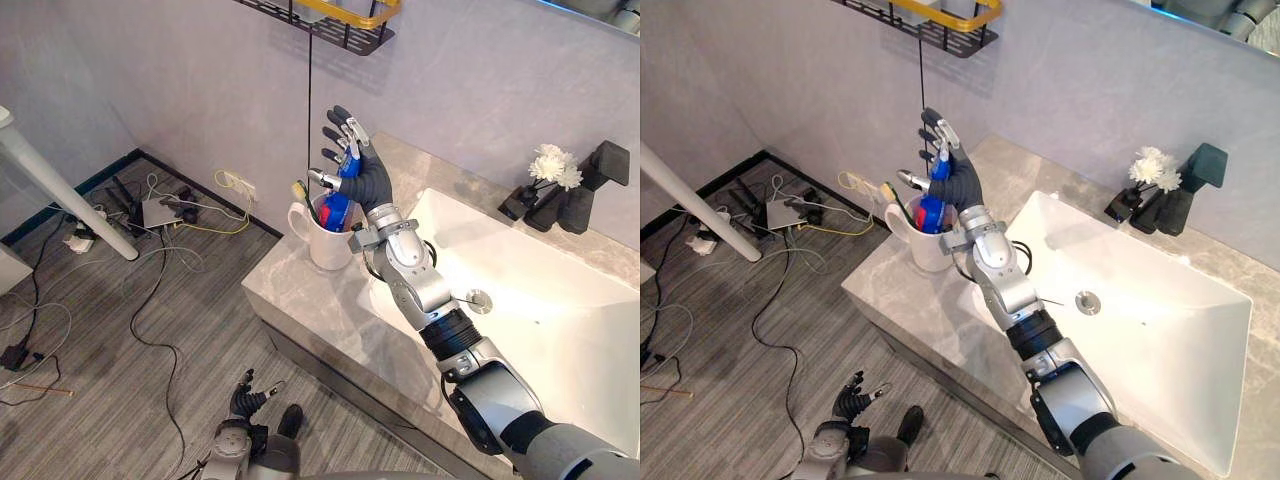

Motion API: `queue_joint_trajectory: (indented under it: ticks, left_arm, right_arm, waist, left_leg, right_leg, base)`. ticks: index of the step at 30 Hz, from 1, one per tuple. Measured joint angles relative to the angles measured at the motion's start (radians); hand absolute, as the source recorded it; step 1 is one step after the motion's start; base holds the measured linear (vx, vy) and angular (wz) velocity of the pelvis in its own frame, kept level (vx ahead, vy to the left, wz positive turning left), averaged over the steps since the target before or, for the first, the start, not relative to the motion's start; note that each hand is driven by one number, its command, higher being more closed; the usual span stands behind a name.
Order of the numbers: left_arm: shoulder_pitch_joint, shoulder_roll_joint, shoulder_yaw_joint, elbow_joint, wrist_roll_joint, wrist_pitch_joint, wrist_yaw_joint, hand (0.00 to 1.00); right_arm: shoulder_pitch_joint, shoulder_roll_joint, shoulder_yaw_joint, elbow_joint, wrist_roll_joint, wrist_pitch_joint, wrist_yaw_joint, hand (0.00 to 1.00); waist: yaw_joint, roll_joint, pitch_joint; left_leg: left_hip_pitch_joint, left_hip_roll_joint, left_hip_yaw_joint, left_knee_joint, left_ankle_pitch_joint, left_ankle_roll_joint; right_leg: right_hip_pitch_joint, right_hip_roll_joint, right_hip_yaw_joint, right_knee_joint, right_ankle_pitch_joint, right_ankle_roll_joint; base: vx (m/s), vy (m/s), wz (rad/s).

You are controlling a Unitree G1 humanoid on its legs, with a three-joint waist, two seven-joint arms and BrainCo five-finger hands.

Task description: Organize washtable

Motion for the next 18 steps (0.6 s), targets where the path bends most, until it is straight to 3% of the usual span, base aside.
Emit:
queue_joint_trajectory:
  ticks: [18]
  left_arm:
    - [0.001,0.004,0.011,0.019,0.001,0.017,-0.003,0.0]
  right_arm:
    - [0.08,-0.006,-0.064,-0.216,0.035,-0.008,0.004,0.0]
  waist:
    - [-0.039,-0.002,-0.002]
  left_leg:
    - [0.024,0.005,0.031,0.0,0.001,0.001]
  right_leg:
    - [0.003,-0.003,0.034,0.011,-0.003,0.004]
  base:
    - [-0.01,-0.005,-0.04]
